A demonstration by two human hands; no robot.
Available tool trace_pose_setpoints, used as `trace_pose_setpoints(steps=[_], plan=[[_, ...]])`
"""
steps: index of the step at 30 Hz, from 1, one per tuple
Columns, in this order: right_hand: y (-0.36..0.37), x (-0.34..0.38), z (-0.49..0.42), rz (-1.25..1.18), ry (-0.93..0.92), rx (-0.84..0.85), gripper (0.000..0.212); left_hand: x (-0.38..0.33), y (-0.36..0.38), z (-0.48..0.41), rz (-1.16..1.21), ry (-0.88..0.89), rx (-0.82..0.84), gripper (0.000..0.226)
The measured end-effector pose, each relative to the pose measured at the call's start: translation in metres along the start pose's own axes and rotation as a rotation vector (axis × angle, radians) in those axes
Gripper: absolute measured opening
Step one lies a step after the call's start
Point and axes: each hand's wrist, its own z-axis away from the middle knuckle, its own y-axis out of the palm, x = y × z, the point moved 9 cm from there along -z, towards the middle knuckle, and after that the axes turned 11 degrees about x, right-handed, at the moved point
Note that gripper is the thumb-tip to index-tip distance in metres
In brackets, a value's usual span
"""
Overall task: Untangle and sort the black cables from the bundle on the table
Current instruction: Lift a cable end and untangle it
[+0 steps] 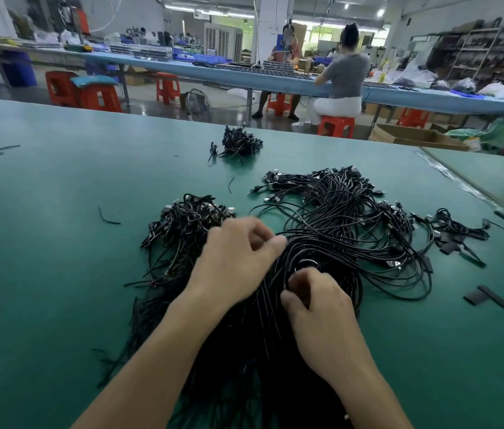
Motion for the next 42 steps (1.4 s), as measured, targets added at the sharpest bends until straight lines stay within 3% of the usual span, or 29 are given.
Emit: trace_pose_setpoints(steps=[2,4,6,10,12,14,16,18,21,25,28,29,31,33,35,37,40,42], plan=[[-0.003,0.018,0.001,-0.205,-0.135,0.075,0.021,0.008,0.024,0.0,0.059,-0.089,0.188,0.047],[0.001,0.038,0.006,-0.249,-0.251,0.197,0.03,0.016,0.038,0.003,0.297,-0.174,0.299,0.06],[0.012,0.041,0.009,-0.212,-0.259,0.298,0.034,0.013,0.048,0.008,0.567,-0.187,0.402,0.048],[0.022,0.017,0.006,-0.08,-0.091,0.418,0.024,-0.002,0.048,0.012,0.602,-0.044,0.457,0.033],[0.01,0.0,-0.002,-0.185,0.03,0.325,0.027,-0.007,0.037,0.01,0.517,0.031,0.348,0.034],[-0.008,-0.026,-0.008,-0.522,0.195,0.124,0.031,-0.016,0.03,0.012,0.37,0.117,0.318,0.033],[-0.017,-0.044,-0.008,-0.944,0.302,-0.042,0.019,-0.029,0.042,0.022,0.286,0.189,0.506,0.03],[-0.017,-0.053,-0.006,-1.199,0.34,-0.116,0.03,-0.037,0.062,0.038,0.198,0.233,0.754,0.025],[-0.027,-0.064,-0.003,-1.215,0.301,-0.233,0.022,-0.039,0.074,0.049,0.072,0.251,0.896,0.024],[-0.043,-0.048,-0.005,-0.955,0.128,-0.205,0.024,-0.021,0.065,0.033,0.064,0.123,0.728,0.036],[-0.036,-0.005,-0.004,-0.674,-0.08,0.002,0.032,-0.01,0.053,0.016,0.114,0.095,0.498,0.017],[-0.03,0.012,-0.001,-0.524,-0.16,0.07,0.032,-0.009,0.051,0.014,0.136,0.104,0.448,0.027],[-0.019,0.042,0.007,-0.245,-0.304,0.156,0.029,-0.012,0.044,0.017,0.238,0.195,0.362,0.067],[-0.018,0.062,0.015,-0.083,-0.406,0.168,0.025,-0.019,0.033,0.022,0.248,0.343,0.266,0.081],[-0.022,0.075,0.021,-0.053,-0.49,0.183,0.028,-0.032,0.027,0.028,0.194,0.456,0.228,0.072],[-0.021,0.083,0.026,-0.069,-0.53,0.243,0.036,-0.031,0.028,0.025,0.22,0.457,0.234,0.058],[-0.018,0.083,0.028,-0.071,-0.49,0.28,0.031,-0.021,0.019,0.017,0.209,0.398,0.082,0.011],[-0.032,0.075,0.026,-0.091,-0.446,0.154,0.028,0.004,0.004,0.011,0.329,0.213,-0.093,0.027]])
